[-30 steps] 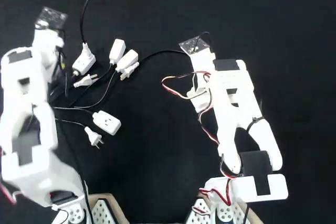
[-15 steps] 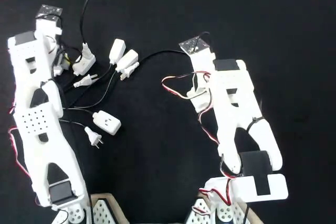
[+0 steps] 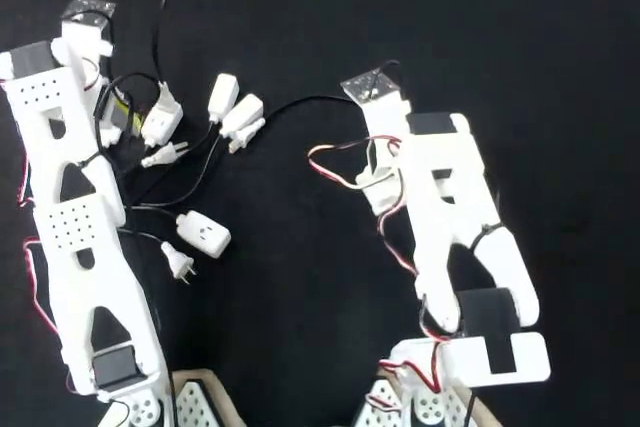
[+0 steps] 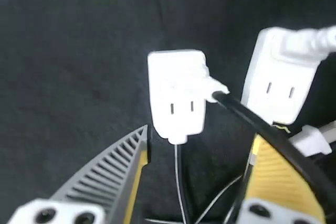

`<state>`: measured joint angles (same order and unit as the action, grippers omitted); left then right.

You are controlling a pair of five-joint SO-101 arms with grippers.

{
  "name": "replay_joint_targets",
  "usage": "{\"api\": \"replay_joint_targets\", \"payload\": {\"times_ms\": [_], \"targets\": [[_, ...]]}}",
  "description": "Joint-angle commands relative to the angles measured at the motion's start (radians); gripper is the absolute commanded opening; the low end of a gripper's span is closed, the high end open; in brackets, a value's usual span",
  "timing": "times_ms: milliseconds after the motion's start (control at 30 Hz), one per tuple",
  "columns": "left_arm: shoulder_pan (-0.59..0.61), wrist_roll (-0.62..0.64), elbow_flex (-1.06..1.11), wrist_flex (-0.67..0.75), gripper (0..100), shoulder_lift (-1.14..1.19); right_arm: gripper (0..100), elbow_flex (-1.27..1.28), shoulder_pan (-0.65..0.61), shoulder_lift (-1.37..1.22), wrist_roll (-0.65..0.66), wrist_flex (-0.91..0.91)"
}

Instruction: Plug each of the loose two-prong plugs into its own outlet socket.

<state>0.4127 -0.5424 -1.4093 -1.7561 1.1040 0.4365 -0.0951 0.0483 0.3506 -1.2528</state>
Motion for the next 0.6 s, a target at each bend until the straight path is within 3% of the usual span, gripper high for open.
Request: {"api": "replay_joint_targets", "payload": {"times_ms": [0, 367, 567], "targets": [[0.005, 0.003, 0.217, -0.011, 31, -0.183, 8.1, -0.051, 0.009, 0.001, 0.002, 0.005], [0.008, -0.011, 1.056, 0.046, 31, -0.905, 8.1, -0.053, 0.011, 0.001, 0.002, 0.005], [0.008, -0.241, 1.547, 0.164, 31, -1.283, 8.1, -0.048, 0.011, 0.001, 0.000, 0.005]]}}
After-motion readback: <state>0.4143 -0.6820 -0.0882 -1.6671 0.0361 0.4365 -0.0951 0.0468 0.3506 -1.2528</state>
